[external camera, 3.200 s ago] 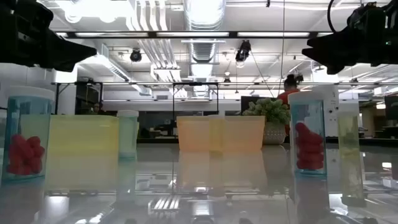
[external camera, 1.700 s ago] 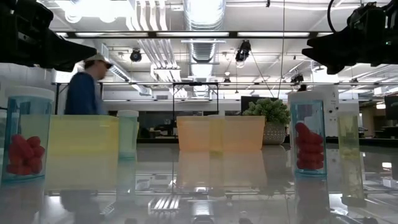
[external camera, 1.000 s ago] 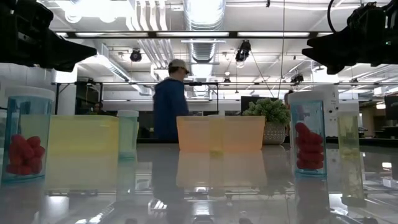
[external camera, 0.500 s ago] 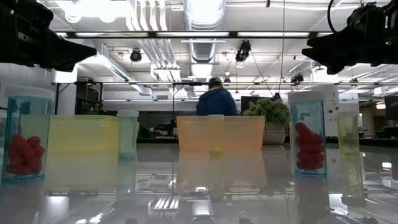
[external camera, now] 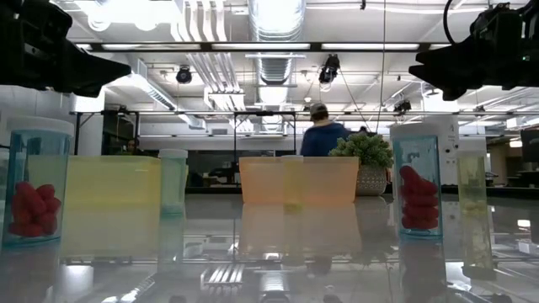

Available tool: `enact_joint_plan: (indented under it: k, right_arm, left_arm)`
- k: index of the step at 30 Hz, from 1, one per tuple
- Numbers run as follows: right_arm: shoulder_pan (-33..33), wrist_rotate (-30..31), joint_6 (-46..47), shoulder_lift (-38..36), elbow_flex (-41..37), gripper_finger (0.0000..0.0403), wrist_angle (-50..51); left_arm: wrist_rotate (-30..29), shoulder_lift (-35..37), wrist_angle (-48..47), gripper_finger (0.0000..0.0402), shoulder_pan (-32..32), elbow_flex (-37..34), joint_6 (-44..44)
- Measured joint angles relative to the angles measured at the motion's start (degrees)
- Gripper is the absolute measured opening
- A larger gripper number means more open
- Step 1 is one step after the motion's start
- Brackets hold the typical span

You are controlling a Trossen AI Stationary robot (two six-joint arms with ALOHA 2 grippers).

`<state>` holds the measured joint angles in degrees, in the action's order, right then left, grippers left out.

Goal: Pick and place medicine bottles into bin by pill shape (circle, oval)

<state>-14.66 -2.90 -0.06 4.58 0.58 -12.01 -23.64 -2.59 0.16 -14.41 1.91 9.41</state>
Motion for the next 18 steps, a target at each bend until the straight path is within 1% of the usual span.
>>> enact_joint_plan:
  k: [14,18]
  right_arm:
    - [0.0,0.0,0.1,0.0,0.0,0.0215,-0.7]
    - [0.0,0.0,5.9,0.0,0.0,0.0215,-1.1]
  left_arm:
    - [0.0,0.0,0.0,0.0000,0.0,0.0,0.0]
    - [0.0,0.0,0.0,0.0000,0.0,0.0,0.0]
